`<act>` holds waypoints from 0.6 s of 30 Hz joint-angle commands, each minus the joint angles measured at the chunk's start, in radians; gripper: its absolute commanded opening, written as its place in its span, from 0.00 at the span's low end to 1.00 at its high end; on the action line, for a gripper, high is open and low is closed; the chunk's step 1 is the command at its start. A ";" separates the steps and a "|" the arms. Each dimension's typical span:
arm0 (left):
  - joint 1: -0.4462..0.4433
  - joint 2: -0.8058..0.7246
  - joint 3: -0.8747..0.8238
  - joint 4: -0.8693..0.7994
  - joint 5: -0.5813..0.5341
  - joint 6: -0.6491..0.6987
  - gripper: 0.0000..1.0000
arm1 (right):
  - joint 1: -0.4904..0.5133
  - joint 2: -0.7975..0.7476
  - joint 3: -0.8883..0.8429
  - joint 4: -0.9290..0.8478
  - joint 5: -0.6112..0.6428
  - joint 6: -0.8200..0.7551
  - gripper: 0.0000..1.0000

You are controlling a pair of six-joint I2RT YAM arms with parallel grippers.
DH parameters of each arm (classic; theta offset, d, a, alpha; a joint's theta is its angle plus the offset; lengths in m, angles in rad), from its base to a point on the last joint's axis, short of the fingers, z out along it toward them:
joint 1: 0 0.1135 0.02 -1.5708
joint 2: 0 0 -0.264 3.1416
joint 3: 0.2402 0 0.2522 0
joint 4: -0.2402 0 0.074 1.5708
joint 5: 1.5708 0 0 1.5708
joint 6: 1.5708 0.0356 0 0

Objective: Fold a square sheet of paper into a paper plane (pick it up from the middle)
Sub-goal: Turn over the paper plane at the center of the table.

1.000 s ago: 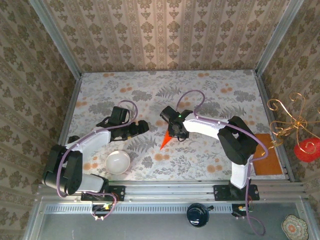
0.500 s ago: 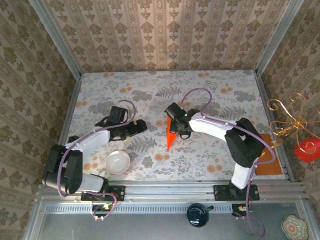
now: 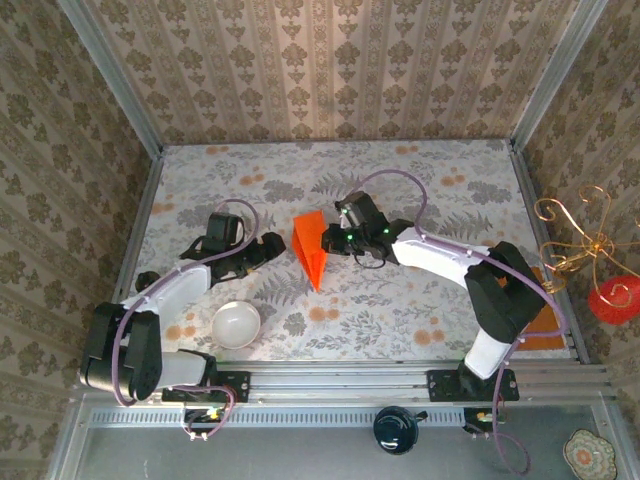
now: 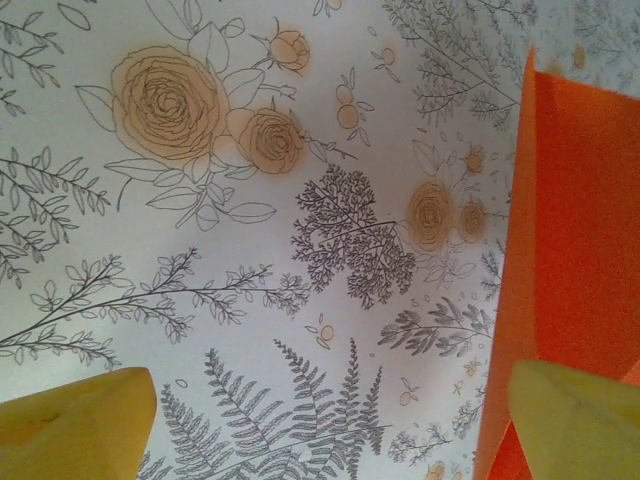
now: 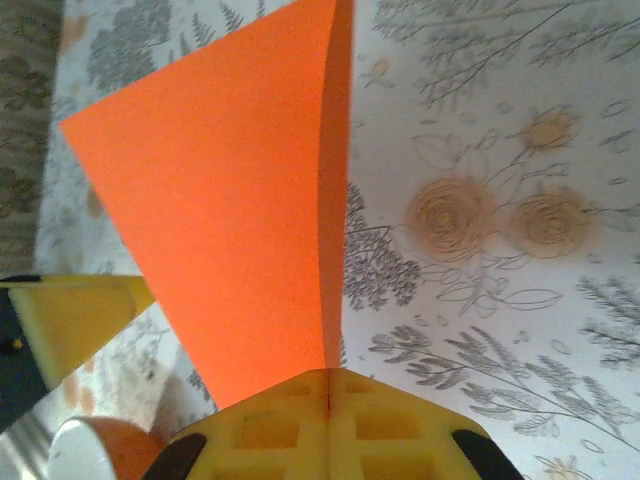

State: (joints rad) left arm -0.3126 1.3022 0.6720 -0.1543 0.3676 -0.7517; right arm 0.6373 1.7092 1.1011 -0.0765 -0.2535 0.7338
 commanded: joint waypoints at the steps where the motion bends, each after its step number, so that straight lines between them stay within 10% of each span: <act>1: -0.003 0.000 -0.012 0.028 0.016 -0.033 0.90 | -0.035 0.038 -0.069 0.190 -0.169 0.065 0.08; 18: -0.264 0.202 0.156 0.007 -0.006 -0.007 0.52 | -0.141 0.128 -0.235 0.342 -0.237 0.106 0.09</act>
State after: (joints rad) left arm -0.5373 1.4773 0.7639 -0.1280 0.3664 -0.7837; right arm 0.5053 1.8160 0.8787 0.2241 -0.4652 0.8246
